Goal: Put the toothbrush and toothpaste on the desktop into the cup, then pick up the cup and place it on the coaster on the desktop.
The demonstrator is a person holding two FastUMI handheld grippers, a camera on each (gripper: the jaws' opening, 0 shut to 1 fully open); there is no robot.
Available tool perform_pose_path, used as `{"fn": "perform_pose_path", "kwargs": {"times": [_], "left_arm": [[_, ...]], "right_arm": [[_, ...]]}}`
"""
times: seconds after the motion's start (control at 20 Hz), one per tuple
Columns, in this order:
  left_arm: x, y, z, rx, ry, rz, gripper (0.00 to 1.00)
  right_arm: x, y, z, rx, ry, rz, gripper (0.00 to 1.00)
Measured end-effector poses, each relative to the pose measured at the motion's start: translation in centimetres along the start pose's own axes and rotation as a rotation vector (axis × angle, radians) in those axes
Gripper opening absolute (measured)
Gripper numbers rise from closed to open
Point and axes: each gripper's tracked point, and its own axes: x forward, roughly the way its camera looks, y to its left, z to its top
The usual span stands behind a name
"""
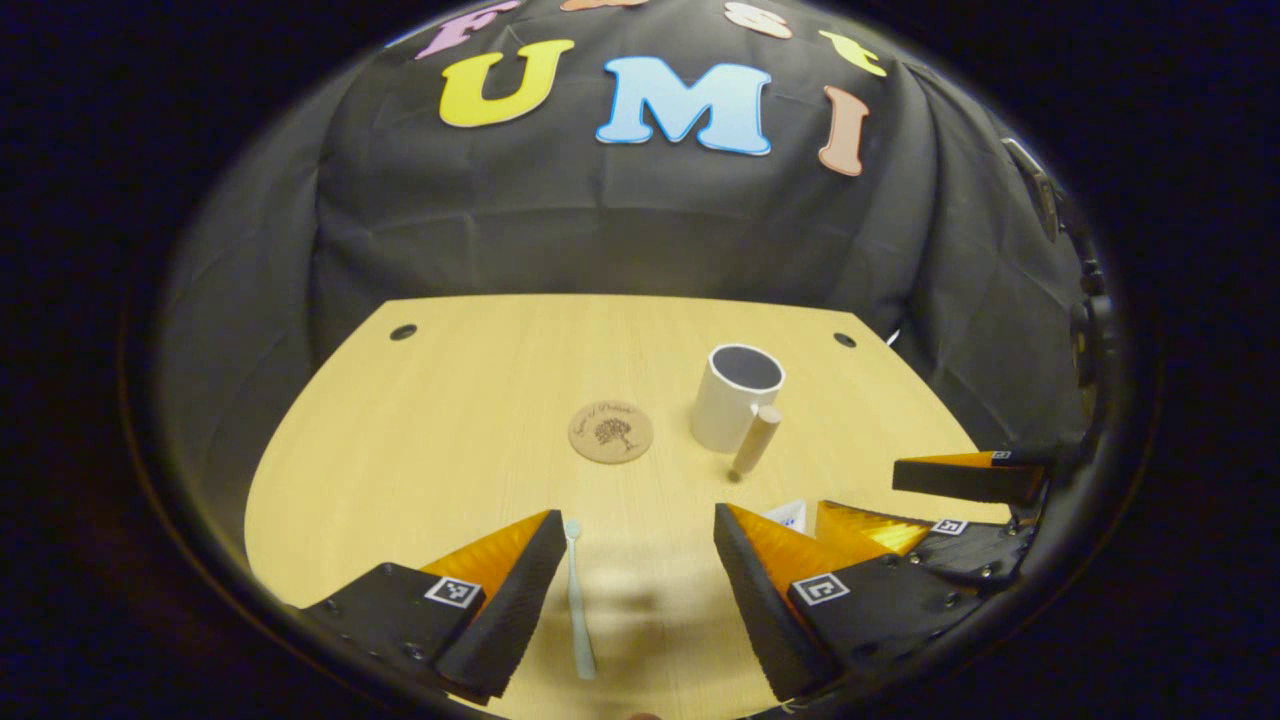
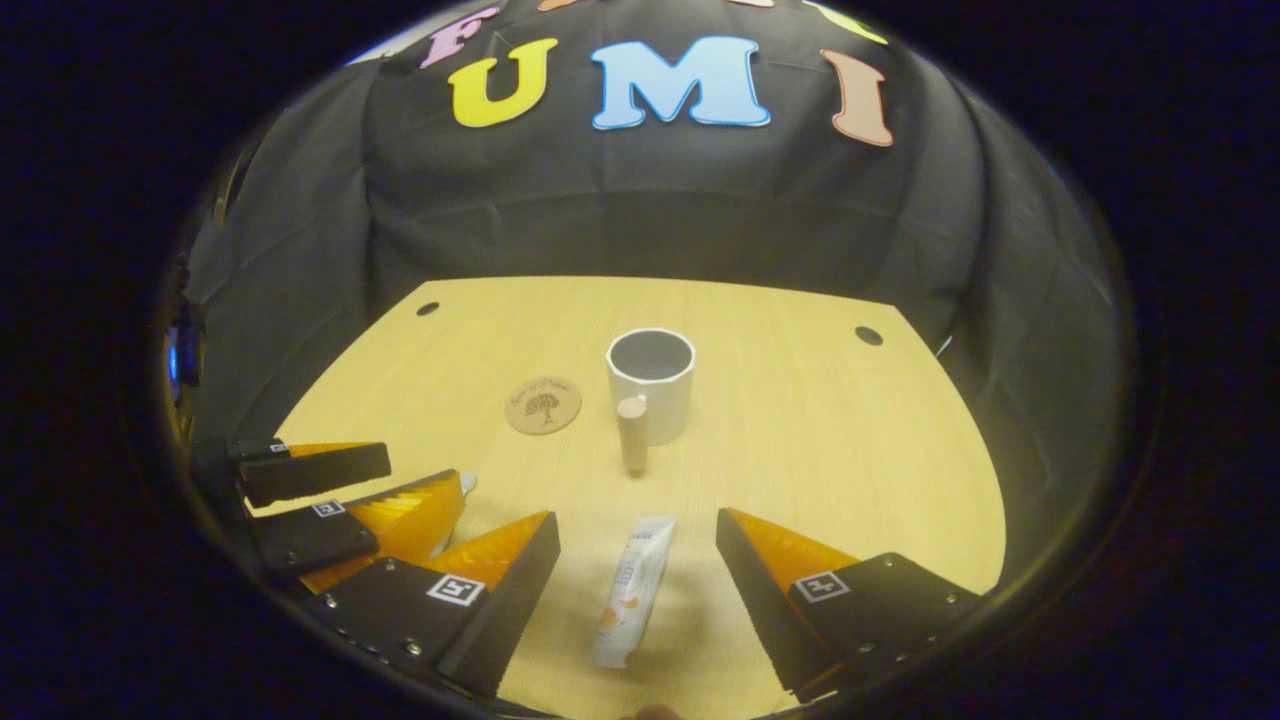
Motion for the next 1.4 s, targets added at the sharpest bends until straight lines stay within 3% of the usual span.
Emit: {"fn": "perform_pose_path", "kwargs": {"times": [0.6,0.7,0.8,1.4], "left_arm": [[3.4,2.5,-7.6,-0.059,0.389,0.047,0.99],[3.5,3.1,-8.8,-0.073,0.448,0.059,0.95],[3.7,3.4,-10.0,-0.082,0.506,0.066,0.99],[4.0,5.0,-12.2,-0.030,0.635,0.121,0.96]], "right_arm": [[4.1,0.3,-3.8,0.041,0.243,0.030,0.97],[4.2,0.2,-4.8,0.045,0.300,0.035,0.96],[4.6,0.1,-5.5,0.048,0.343,0.038,0.98],[6.8,0.4,-7.7,0.081,0.478,0.040,0.96]]}}
